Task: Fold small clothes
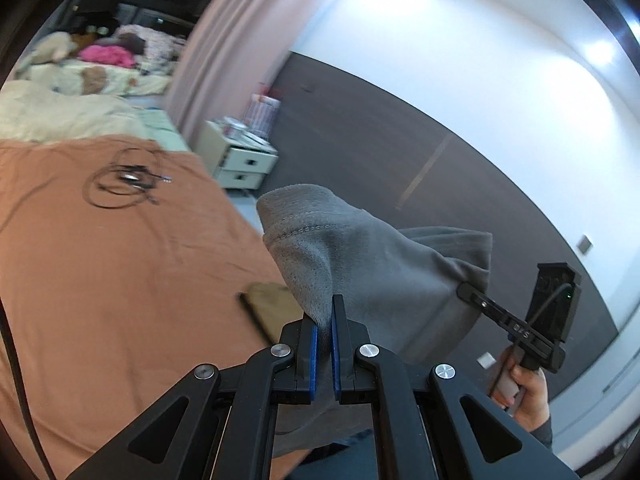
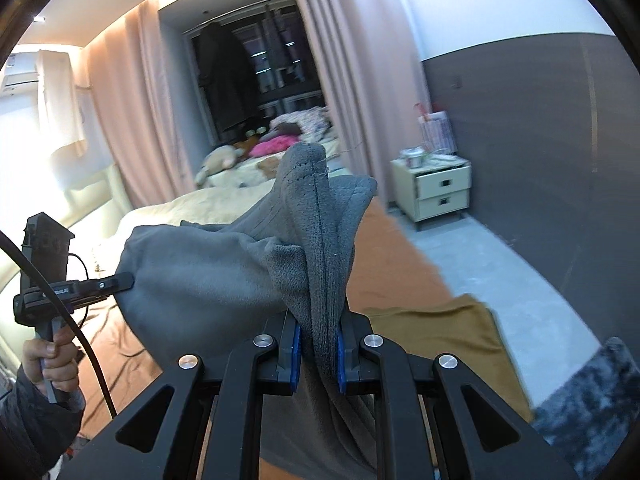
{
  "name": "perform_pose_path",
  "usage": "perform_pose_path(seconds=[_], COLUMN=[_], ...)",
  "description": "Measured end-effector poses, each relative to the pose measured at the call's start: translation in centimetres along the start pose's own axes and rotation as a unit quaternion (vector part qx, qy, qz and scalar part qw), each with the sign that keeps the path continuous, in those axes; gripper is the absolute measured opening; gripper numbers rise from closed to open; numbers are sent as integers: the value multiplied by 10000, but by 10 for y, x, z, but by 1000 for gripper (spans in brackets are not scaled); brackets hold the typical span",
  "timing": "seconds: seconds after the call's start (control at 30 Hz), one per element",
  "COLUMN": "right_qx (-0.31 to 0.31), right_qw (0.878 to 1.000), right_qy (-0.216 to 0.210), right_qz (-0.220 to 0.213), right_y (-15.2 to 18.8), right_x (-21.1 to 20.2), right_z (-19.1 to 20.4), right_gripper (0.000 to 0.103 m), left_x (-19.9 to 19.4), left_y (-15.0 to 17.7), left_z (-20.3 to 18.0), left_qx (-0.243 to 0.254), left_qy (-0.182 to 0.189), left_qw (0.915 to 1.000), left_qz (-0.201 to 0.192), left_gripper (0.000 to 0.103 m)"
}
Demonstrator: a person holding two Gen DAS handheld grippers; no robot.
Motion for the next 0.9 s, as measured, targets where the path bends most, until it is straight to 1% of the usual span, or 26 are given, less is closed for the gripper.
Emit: perform_pose_path(seconds=[0.1, 0.2, 0.23, 0.27, 0.37, 0.4, 0.53, 0.7, 0.83, 0.9], right_qx=[-3, 32, 42, 76, 176, 223, 388, 489, 474, 462], right_qw=[9997, 9986, 9983, 9977, 9961, 9954, 9924, 9898, 9875, 9865], right_qy=[257, 521, 585, 670, 842, 892, 1011, 1022, 991, 972], right_qz=[-4, 18, 32, 54, 201, 268, 584, 865, 1133, 1237], right_y=[9, 18, 16, 18, 19, 16, 25, 32, 34, 34], right_x=[-30, -49, -48, -53, -49, -40, -10, 52, 109, 129], right_z=[-12, -20, -14, -16, -11, -8, -4, 6, 14, 12], right_gripper=[10, 10, 10, 10, 10, 10, 10, 10, 10, 10], left_x=[23, 43, 52, 61, 88, 97, 138, 187, 223, 242], left_y=[17, 35, 41, 45, 55, 58, 65, 52, 44, 39], left_z=[-29, -52, -59, -62, -68, -68, -54, -20, 11, 28], left_qx=[123, 186, 176, 154, 79, 54, -152, -307, -370, -388], left_qy=[241, 414, 470, 517, 602, 603, 515, 271, 61, -33], left_qw=[9994, 9982, 9976, 9970, 9951, 9945, 9925, 9910, 9903, 9899], left_qz=[198, 397, 481, 558, 781, 850, 1099, 1276, 1335, 1364], left_gripper=[5, 5, 5, 5, 5, 5, 5, 5, 5, 5])
Point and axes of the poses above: each gripper's, at about its wrist camera, not at the fingertips, and x roughly the way its jaws point, z to its left, y to its underside, the point moved 9 cm from there along x, roughly the way its jaws point, and after that the axes turned 14 degrees about -x, right-handed, at the moved point
